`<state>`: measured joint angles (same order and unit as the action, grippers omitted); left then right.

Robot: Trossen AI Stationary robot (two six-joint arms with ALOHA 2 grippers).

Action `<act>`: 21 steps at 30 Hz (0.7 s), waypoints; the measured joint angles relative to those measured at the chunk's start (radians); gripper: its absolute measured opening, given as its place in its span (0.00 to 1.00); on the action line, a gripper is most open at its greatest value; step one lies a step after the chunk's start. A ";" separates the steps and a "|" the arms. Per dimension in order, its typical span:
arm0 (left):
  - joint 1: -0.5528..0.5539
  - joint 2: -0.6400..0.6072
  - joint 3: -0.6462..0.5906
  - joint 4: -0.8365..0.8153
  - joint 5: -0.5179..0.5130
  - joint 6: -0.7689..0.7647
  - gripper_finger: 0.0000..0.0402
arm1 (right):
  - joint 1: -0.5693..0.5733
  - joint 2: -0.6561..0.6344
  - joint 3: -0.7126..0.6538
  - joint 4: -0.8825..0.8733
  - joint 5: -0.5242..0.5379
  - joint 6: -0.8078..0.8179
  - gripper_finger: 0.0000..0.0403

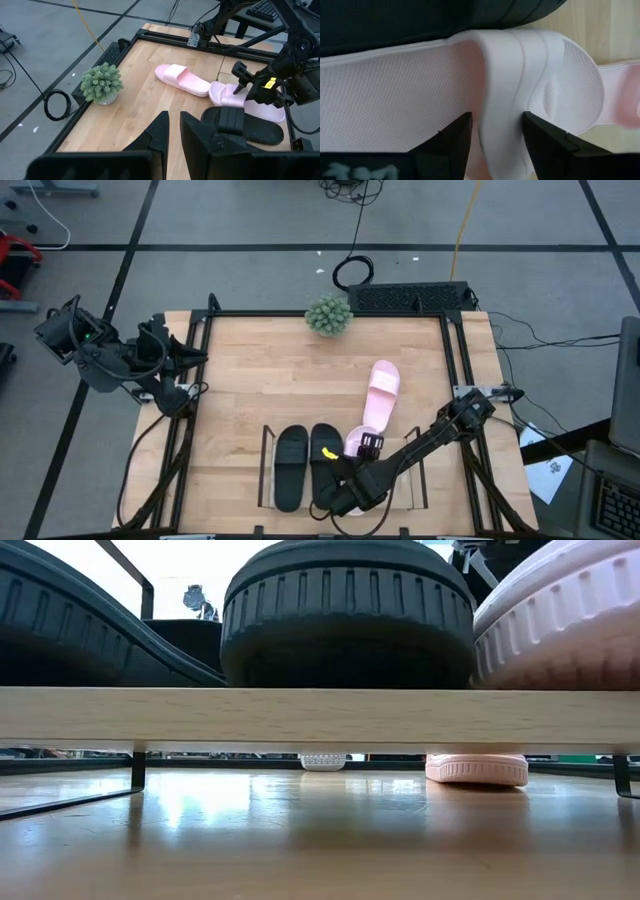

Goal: Pick and place slides into the shelf
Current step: Put the left pink slide on the shelf

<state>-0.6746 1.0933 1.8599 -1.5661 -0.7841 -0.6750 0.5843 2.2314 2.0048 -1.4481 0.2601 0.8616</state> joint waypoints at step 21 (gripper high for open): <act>0.000 0.000 0.000 0.000 0.000 -0.001 0.12 | -0.027 -0.103 -0.001 0.047 -0.089 -0.009 0.43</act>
<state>-0.6744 1.0931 1.8599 -1.5661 -0.7838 -0.6758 0.5571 2.1286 2.0037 -1.4010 0.1714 0.8523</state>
